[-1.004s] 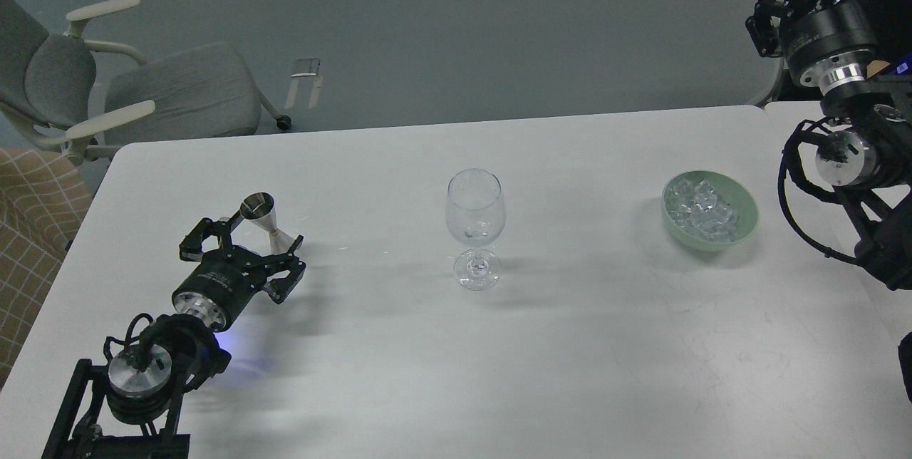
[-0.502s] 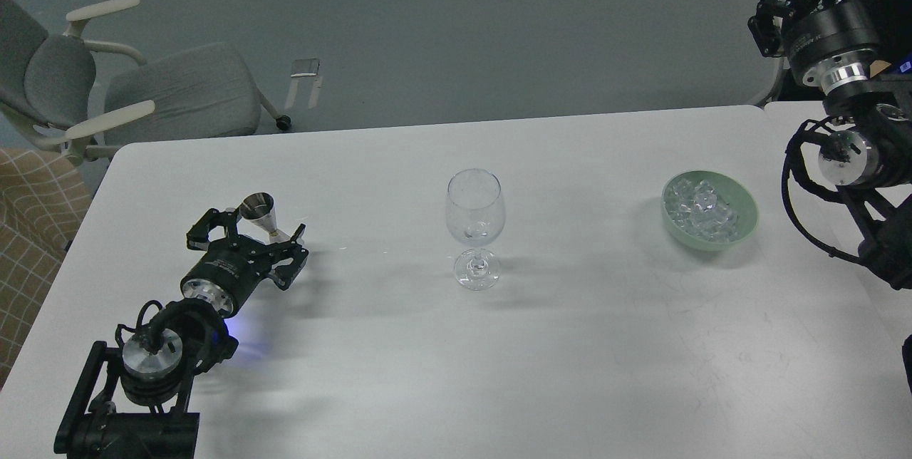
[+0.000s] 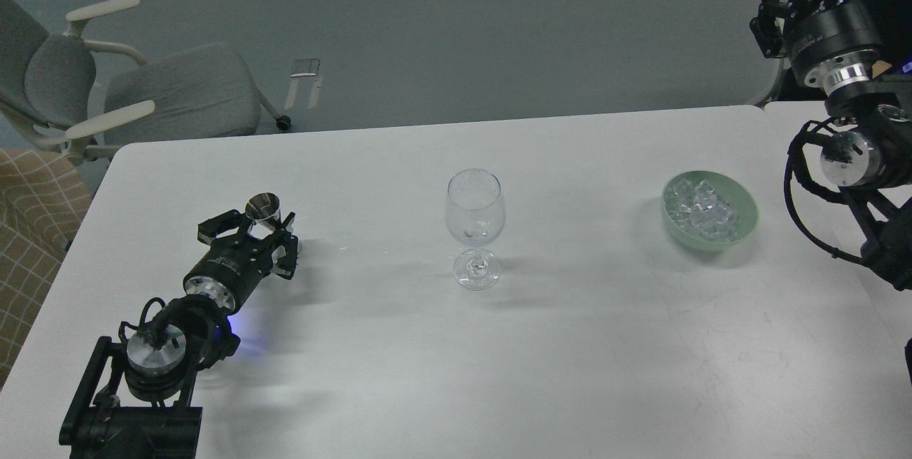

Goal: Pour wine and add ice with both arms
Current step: 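Lift the jigger off the table with the left gripper, then carry the jigger with the left gripper over the wine glass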

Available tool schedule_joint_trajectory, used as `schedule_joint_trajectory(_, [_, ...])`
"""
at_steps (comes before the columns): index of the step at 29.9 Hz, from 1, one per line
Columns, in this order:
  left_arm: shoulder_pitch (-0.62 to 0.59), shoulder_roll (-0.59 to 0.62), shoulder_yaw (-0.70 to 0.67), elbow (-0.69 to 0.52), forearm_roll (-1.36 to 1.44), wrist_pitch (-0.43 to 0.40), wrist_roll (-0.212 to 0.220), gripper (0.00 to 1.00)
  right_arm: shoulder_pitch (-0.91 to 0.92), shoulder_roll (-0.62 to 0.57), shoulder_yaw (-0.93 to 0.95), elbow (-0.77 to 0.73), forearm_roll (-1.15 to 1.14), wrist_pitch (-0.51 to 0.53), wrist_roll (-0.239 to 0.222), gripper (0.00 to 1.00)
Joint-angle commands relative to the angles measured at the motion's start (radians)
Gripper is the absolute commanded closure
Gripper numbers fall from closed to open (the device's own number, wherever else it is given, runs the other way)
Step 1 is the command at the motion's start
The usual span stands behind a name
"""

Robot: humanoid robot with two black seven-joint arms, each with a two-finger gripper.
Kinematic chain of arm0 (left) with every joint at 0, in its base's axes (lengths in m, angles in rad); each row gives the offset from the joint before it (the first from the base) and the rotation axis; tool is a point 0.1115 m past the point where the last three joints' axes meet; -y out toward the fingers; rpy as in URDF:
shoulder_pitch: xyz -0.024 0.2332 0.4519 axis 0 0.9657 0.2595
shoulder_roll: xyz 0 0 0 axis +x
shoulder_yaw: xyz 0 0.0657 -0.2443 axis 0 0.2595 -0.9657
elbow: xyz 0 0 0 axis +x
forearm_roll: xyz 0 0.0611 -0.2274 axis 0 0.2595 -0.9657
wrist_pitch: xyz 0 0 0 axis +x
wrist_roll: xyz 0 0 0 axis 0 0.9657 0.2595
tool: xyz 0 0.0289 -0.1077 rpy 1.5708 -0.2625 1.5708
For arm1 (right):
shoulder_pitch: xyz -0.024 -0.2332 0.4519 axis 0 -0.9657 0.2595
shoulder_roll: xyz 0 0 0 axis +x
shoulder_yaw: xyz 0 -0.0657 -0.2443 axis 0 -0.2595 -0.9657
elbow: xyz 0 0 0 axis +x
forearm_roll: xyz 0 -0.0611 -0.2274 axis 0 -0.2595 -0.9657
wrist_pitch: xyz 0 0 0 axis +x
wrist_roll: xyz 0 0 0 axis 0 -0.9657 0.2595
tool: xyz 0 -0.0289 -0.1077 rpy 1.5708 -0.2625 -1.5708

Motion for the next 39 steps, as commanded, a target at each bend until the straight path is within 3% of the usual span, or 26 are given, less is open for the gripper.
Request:
schedule_joint_trajectory(1, [0.000,-0.004,-0.001,0.001,-0.002,-0.007,-0.003,0.70,0.000,0.000,0.000,0.001,0.000,-0.001,0.000,0.00])
schedule_joint_trajectory(3, [0.001,-0.006,-0.001,0.000,-0.002,-0.011,-0.003,0.77,0.000,0.000,0.000,0.001,0.000,-0.001,0.000,0.00])
schedule_joint_trajectory(5, [0.000,-0.004,-0.001,0.000,-0.003,-0.009,-0.003,0.92,0.000,0.000,0.000,0.001,0.000,-0.001,0.000,0.00])
schedule_joint_trajectory(8, [-0.002,-0.006,-0.003,-0.005,-0.005,-0.011,-0.003,1.00,0.000,0.000,0.000,0.000,0.000,-0.001,0.000,0.00])
schedule_joint_trajectory(17, [-0.022,0.000,-0.004,-0.043,-0.014,-0.003,0.005,1.00,0.000,-0.005,0.000,0.000,0.000,-0.003,0.000,0.00])
schedule_joint_trajectory(20, [-0.022,0.014,-0.004,-0.124,-0.017,0.015,0.012,1.00,0.000,-0.005,-0.002,0.000,0.000,-0.003,0.000,0.00])
schedule_joint_trajectory(30, [-0.019,0.008,0.016,-0.452,-0.015,0.224,0.094,1.00,-0.003,-0.005,-0.002,0.001,0.000,-0.003,0.000,0.00])
schedule_joint_trajectory(39, [0.041,0.005,0.166,-0.659,-0.014,0.331,0.114,1.00,-0.014,-0.003,-0.002,0.009,0.000,-0.003,0.000,0.00])
